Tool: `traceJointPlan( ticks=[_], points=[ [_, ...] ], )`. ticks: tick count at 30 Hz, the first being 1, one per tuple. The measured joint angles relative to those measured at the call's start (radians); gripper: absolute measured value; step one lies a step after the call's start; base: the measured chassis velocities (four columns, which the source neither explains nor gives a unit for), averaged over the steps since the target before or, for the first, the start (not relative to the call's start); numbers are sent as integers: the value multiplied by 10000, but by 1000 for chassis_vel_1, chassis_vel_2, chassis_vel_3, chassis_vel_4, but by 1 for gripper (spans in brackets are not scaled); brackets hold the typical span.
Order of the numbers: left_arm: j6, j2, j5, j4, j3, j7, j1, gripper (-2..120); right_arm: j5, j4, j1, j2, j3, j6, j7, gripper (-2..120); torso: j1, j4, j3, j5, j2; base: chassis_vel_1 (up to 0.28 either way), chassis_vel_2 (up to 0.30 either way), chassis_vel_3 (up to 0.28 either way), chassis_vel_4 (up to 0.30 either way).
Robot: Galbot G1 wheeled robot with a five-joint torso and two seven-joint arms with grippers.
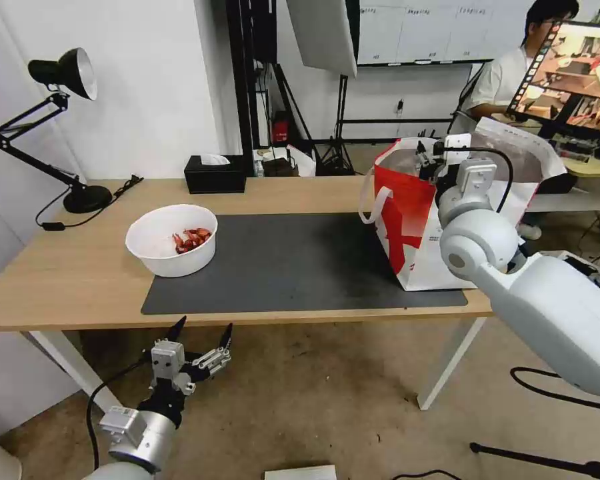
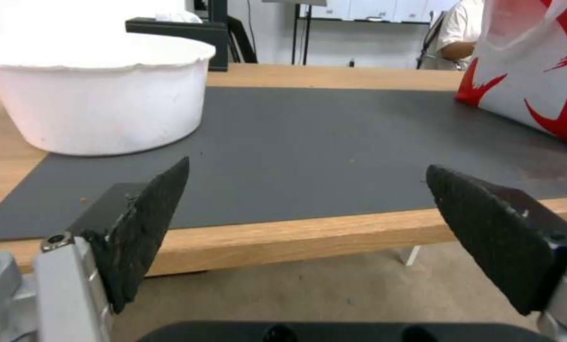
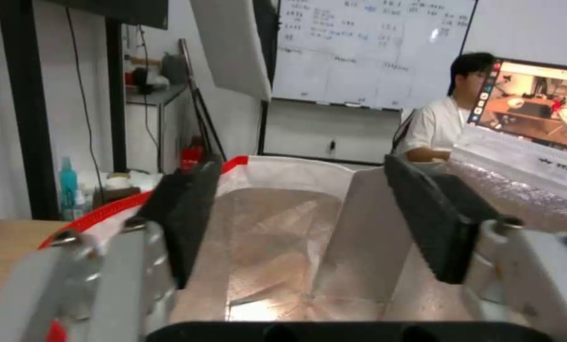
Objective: Pick up the trash from the table and place it into the takeout bag.
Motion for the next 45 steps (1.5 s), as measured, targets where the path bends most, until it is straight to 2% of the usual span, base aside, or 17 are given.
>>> traceJointPlan(
  ticks=[4,7,18,25,29,31,32,35,36,38,40,41,43,44,45],
  points=[
    [3,14,-6,-40,-24,0,12,100,216,41,28,-6,-8,-72,-2,83,0,0,0,0,0,0,0,0,0],
    [6,34,-27,-109,-61,0,29,100,275,72,37,-14,-17,-93,-2,97,0,0,0,0,-1,0,0,0,0],
    [7,11,-4,-152,-56,-35,62,100,260,228,-39,-89,9,36,-29,100,0,0,0,0,0,0,0,0,0],
    [7,-14,7,-204,-72,-57,88,100,318,579,-468,-249,354,817,-284,100,1,0,1,1,0,0,0,0,0],
    [7,-23,16,-238,-73,-70,99,100,716,1062,-1043,-405,921,1459,-941,100,1,1,0,0,-1,0,0,0,0],
    [7,-34,47,-242,-50,-76,99,100,837,1722,-1865,-726,1474,2054,-1582,100,0,1,0,-2,0,0,0,0,0],
    [7,-34,47,-242,-50,-76,99,100,837,1722,-1865,-726,1474,2054,-1582,100,0,1,0,-2,0,0,0,0,0],
    [7,-81,117,-239,41,-83,76,100,828,2831,-3571,-1269,2284,2779,-2301,100,0,-2,0,3,0,0,0,0,0],
    [7,-81,117,-239,41,-83,76,100,828,2831,-3571,-1269,2284,2779,-2301,100,0,-2,0,3,0,0,0,0,0],
    [-51,-244,233,-212,107,-74,96,100,722,3440,-4534,-1533,2740,3011,-2563,100,0,-5,-1,-7,0,0,0,0,0],
    [-87,-327,287,-233,86,-76,158,100,645,3614,-4888,-1530,2925,3066,-2660,100,-1,-3,-1,-4,0,0,0,0,0],
    [-117,-412,338,-273,57,-74,235,100,513,3852,-5424,-1487,3222,3104,-2783,100,0,5,0,4,0,0,0,0,0],
    [-134,-458,390,-305,48,-73,273,100,71,4255,-6870,-1315,3999,3215,-3100,100,0,3,0,-2,0,0,0,0,0],
    [-134,-458,390,-305,48,-73,273,100,71,4255,-6870,-1315,3999,3215,-3100,100,0,3,0,-2,0,0,0,0,0],
    [-135,-459,404,-306,51,-72,278,100,-200,4380,-7646,-1200,4354,3311,-3272,100,0,0,0,-1,0,0,0,0,0]
  ],
)
